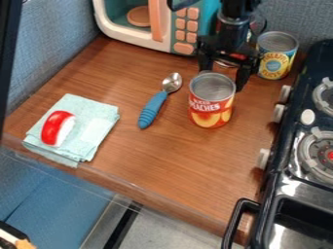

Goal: Move the can to the bottom right of the table

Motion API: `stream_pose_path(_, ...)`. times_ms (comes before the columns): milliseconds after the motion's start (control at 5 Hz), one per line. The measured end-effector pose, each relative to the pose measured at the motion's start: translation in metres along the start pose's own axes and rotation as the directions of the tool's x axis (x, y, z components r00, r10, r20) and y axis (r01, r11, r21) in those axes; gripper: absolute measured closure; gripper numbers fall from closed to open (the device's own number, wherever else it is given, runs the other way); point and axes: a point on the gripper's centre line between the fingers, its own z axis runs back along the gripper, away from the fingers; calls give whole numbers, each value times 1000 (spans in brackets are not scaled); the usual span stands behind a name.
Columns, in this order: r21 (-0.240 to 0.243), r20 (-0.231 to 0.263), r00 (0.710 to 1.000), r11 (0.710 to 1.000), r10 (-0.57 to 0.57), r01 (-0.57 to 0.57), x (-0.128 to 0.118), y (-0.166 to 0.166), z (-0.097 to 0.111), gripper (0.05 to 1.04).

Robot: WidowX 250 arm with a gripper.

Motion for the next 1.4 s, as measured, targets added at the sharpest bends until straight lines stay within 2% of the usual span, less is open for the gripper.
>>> stream_pose_path(200,-13,7,1000,1000,-23,23,-10,-1,8,85)
stream_pose_path(600,-20,-19,998,998,-64,63,-44,0,10,85)
stream_pose_path(800,-13,-44,993,994,-112,111,-69,-1,7,85)
stream_pose_path(1200,-21,-62,990,992,-124,123,-104,-1,8,85)
stream_pose_path(1400,-31,-52,991,992,-123,121,-113,-2,14,85)
